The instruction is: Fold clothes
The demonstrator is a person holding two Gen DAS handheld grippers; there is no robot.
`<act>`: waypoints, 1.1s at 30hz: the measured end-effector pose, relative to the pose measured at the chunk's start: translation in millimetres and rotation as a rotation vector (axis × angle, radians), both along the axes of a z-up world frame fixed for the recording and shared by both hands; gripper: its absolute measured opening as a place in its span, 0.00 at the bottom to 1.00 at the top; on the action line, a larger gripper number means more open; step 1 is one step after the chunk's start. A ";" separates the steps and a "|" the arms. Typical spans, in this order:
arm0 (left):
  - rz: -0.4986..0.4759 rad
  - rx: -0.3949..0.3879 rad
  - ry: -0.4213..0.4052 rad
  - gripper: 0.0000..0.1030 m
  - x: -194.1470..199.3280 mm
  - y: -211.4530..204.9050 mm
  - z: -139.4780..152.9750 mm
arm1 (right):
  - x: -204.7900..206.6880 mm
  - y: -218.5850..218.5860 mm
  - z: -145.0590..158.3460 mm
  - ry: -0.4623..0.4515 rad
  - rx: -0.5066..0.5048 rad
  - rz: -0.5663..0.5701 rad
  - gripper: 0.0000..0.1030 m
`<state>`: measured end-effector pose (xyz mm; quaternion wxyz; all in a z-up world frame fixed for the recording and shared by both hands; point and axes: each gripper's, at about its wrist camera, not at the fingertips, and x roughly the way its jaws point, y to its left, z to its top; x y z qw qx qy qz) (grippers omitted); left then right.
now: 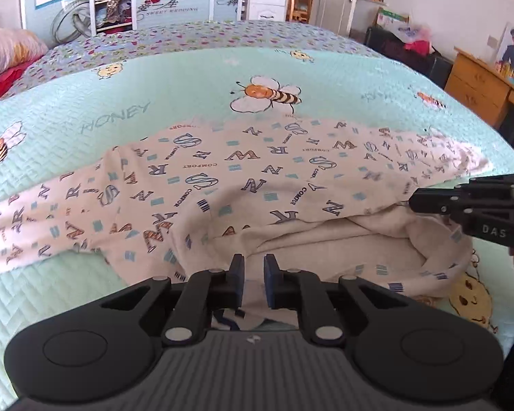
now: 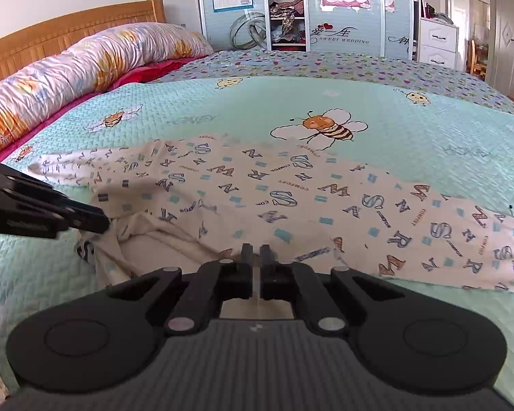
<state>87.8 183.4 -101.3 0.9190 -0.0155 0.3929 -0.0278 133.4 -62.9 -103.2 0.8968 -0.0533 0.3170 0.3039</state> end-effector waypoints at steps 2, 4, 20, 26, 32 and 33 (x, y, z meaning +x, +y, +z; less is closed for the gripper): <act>0.015 0.027 0.014 0.13 0.4 -0.3 -2.9 | 2.9 0.2 -0.2 -0.005 -0.010 -0.039 0.40; 0.009 0.026 0.033 0.13 2.0 -0.5 -5.9 | 6.0 -0.1 -1.0 0.005 -0.007 -0.065 0.44; 0.061 -0.024 0.048 0.14 -26.1 11.8 -12.5 | -59.8 62.0 -23.7 0.083 -0.054 0.210 0.06; 0.071 -0.105 0.046 0.16 -46.3 9.6 -6.9 | -113.1 65.9 -4.5 -0.043 -0.119 0.253 0.05; 0.019 0.002 0.030 0.30 -49.2 -11.7 -2.4 | -133.1 61.8 -2.8 0.008 -0.133 0.237 0.04; 0.011 0.020 0.027 0.33 -49.7 -15.3 -1.6 | -136.5 61.1 -2.5 0.017 -0.135 0.234 0.04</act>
